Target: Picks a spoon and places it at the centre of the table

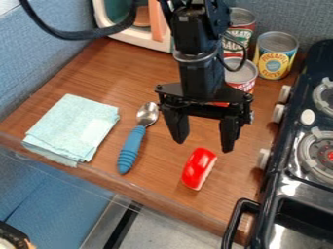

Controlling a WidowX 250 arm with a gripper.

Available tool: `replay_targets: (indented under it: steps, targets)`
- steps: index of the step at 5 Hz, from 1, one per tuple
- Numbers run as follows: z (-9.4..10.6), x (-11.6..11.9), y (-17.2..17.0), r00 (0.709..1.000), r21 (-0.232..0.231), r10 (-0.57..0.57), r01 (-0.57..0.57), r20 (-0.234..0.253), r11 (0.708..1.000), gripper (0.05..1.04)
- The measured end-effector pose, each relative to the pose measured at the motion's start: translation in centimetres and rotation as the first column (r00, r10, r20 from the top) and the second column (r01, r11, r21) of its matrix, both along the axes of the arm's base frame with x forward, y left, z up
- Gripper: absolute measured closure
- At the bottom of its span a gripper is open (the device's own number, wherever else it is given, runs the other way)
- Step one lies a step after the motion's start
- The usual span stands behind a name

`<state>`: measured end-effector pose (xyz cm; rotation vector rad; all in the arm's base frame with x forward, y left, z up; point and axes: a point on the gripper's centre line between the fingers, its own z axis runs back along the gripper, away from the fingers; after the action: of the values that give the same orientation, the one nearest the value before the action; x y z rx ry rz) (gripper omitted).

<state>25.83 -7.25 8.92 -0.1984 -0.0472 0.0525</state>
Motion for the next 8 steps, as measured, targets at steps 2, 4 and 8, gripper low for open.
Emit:
replay_targets:
  steps: [2,4,8]
  targets:
    - [-0.8,-0.1,3.3,0.999,0.030,0.026,-0.025,-0.036,0.999,0.085]
    - [-2.0,-0.9,8.7,0.999,0.103,0.047,-0.048,0.015,0.994,0.085]
    - [-8.3,-0.5,10.3,0.998,0.229,0.005,0.010,-0.065,0.973,0.334]
